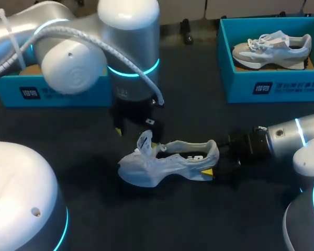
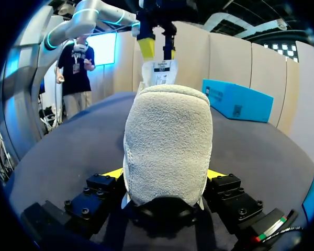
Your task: Take the shoe out of the shoebox, open the shoe tongue, remove and reinsert the insole, then place the shoe into the shoebox
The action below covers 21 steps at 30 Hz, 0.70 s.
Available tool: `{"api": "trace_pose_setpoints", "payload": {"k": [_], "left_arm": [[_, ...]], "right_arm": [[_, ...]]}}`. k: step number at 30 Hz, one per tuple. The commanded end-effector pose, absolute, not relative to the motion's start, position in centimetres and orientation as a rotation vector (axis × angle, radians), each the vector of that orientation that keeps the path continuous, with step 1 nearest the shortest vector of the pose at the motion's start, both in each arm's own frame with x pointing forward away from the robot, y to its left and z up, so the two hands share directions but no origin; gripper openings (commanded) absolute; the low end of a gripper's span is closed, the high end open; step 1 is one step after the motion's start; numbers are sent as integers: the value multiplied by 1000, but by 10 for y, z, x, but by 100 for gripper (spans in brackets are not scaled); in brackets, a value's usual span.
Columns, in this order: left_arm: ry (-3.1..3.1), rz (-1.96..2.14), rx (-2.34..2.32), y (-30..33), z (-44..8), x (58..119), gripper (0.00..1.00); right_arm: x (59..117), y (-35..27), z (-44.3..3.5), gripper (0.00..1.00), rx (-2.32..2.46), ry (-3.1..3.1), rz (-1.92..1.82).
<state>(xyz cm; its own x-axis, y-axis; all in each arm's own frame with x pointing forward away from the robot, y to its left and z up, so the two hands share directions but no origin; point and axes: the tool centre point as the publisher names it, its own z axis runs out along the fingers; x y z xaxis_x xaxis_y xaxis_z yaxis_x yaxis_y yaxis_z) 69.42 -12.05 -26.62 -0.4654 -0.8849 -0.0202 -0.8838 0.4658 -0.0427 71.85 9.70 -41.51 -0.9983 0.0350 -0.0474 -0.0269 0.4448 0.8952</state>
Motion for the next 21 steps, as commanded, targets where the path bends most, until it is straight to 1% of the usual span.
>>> {"api": "trace_pose_setpoints", "payload": {"k": [1,10,14,21], "left_arm": [[2951,-155,-1083,-115,-255,698,100],[3086,-168,-322,-123,-248,712,100],[3081,-165,120,-125,-243,715,100],[3054,-137,136,-129,-242,713,100]], "right_arm": [[719,97,-415,0,8,2626,1618],[719,97,-415,0,8,2626,1618],[719,97,-415,0,8,2626,1618],[719,97,-415,0,8,2626,1618]]}}
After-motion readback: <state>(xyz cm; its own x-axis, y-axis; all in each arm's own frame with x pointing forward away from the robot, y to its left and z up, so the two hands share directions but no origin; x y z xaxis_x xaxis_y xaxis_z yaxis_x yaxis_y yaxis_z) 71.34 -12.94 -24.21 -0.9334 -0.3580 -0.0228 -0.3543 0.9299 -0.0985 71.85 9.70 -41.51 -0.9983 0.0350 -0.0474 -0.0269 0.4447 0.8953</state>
